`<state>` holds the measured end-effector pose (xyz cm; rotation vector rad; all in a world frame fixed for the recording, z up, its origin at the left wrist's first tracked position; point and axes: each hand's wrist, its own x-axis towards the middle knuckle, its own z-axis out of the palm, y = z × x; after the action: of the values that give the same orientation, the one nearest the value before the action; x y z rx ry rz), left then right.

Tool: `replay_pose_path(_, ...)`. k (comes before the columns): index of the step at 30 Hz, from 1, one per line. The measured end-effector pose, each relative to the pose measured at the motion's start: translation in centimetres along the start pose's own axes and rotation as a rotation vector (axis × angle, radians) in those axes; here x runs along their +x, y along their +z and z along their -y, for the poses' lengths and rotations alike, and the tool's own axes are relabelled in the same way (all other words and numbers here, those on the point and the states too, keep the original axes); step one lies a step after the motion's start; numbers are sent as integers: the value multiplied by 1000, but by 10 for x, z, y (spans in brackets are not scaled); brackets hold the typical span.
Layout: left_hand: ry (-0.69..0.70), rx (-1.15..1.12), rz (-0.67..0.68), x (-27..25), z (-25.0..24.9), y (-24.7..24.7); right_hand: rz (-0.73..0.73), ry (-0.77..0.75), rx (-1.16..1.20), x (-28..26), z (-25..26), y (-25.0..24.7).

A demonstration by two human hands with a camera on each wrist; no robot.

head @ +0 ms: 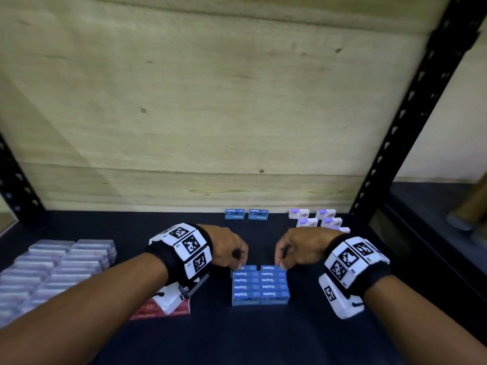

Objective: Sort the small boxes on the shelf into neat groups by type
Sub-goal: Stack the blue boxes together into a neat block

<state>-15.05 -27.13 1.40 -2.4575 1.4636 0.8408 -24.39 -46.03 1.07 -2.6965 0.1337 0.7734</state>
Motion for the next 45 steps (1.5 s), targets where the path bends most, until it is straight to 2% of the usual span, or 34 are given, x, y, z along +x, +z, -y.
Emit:
replay_pose_path(23, 20, -9, 33, 11, 1, -2, -23, 21, -76, 2, 6, 1)
replay_pose_path(28, 14, -13, 44, 12, 2, -3, 5, 30, -42, 3, 5, -1)
replay_pose_path(31, -19, -78, 53, 14, 5, -8, 58, 71, 67, 6, 4, -9)
replay_pose_path(34, -64, -140, -57, 22, 14, -18, 26, 74, 111, 15, -1, -21)
replay_pose_path(38, -171, 12, -290, 34, 26, -38, -210, 50, 3, 37, -8, -38)
replay_pose_path(40, -225, 112, -332, 42, 33, -46, -287, 88, -41, 50, -11, -46)
replay_pose_path(45, -281, 182, -356, 62, 53, -53, -337, 135, -110, 77, -12, -57)
